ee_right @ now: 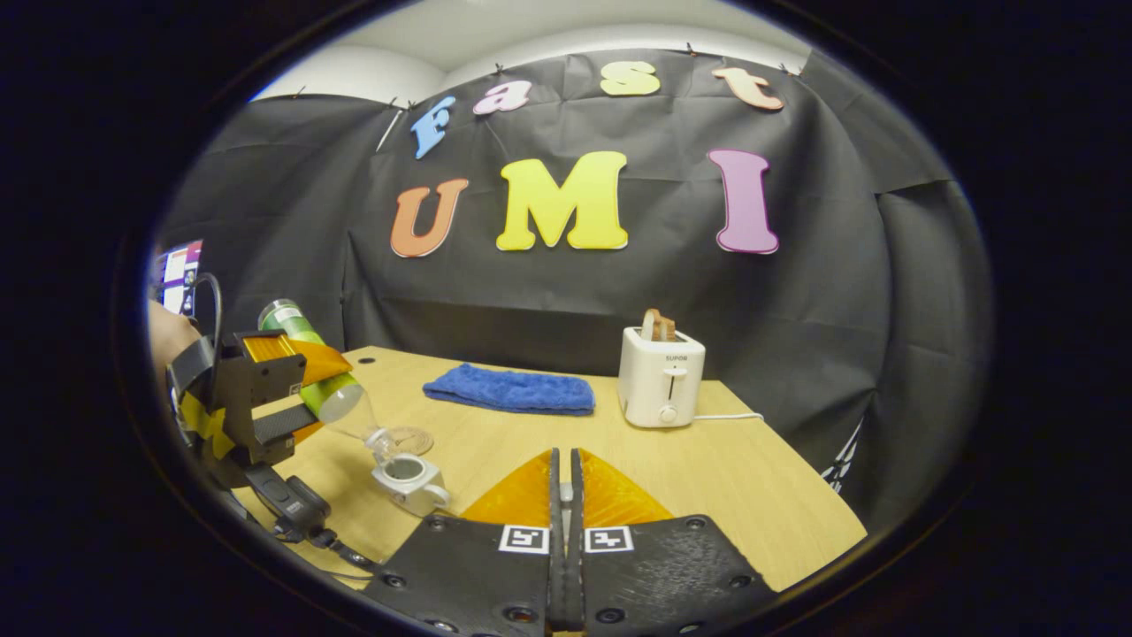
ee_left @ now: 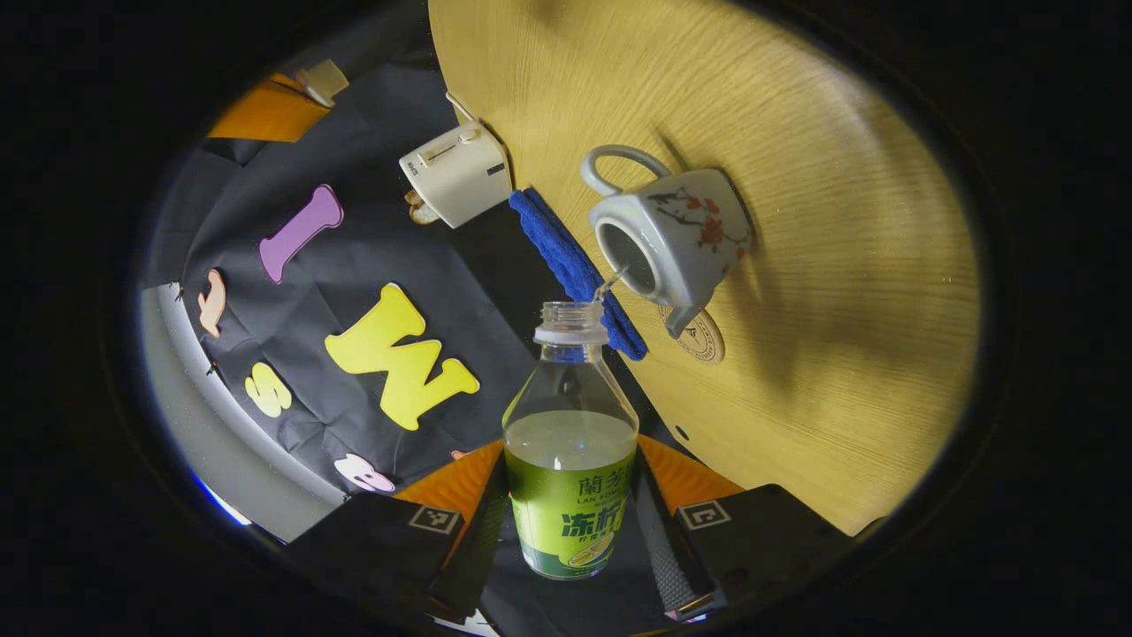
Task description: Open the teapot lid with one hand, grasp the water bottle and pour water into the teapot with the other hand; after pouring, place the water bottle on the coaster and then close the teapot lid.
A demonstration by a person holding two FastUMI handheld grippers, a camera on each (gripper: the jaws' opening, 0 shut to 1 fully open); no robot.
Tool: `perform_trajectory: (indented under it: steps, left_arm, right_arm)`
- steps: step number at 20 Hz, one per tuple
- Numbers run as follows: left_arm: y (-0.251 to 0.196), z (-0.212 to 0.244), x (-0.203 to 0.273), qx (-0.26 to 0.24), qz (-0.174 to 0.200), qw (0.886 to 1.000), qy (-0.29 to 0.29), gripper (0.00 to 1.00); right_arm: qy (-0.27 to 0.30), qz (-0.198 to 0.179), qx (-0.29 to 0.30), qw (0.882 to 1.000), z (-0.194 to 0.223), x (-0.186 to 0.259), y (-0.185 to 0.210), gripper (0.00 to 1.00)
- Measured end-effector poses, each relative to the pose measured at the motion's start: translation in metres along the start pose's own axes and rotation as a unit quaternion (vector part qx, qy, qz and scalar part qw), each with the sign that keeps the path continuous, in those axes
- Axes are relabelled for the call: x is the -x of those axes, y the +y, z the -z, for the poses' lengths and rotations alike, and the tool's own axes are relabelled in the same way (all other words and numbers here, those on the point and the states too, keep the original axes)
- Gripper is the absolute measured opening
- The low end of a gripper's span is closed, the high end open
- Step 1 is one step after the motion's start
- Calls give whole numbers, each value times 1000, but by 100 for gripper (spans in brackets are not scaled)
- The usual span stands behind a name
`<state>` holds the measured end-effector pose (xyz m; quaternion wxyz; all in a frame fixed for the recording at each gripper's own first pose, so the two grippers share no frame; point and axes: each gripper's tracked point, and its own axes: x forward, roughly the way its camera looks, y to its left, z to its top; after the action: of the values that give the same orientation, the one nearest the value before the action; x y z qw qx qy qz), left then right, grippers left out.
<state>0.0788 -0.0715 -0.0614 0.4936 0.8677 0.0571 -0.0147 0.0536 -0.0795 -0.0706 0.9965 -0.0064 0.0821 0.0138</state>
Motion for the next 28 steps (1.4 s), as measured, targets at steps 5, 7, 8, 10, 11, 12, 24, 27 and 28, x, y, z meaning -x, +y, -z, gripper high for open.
perform_trajectory:
  steps: [5, 7, 8, 10, 11, 12, 24, 27, 28]
  left_arm:
    - [-1, 0, 2, -8, 4, 1000, 3, 72]
    - [0, -1, 1, -12, 3, 1000, 4, 74]
    - [2, 0, 1, -14, 3, 1000, 5, 75]
    - [2, -2, 2, -13, 0, 1000, 1, 74]
    - [2, -3, 3, -15, -1, 1000, 2, 74]
    - [2, -4, 5, -15, -2, 1000, 0, 74]
    - [-9, -3, -3, 48, -2, 999, -17, 74]
    - [-16, -4, 0, 145, -20, 988, -38, 74]
    - [-17, -4, -1, 184, -29, 981, -47, 74]
  right_arm:
    - [-5, 7, -1, 1000, -4, 1, -4, 0]
    - [-6, 10, -3, 1000, -3, 2, -7, 0]
    - [-7, 12, -4, 1000, -4, 1, -7, 0]
    - [-6, 12, -3, 1000, -3, 2, -8, 0]
    - [-6, 12, -5, 1000, -3, 2, -8, 0]
    - [-6, 12, -5, 1000, -3, 1, -9, 0]
    - [-3, 13, -3, 1000, -2, 0, -7, 0]
    - [-4, 17, -2, 1000, -3, 1, -9, 0]
    - [-6, 17, -4, 1000, -4, 1, -8, 0]
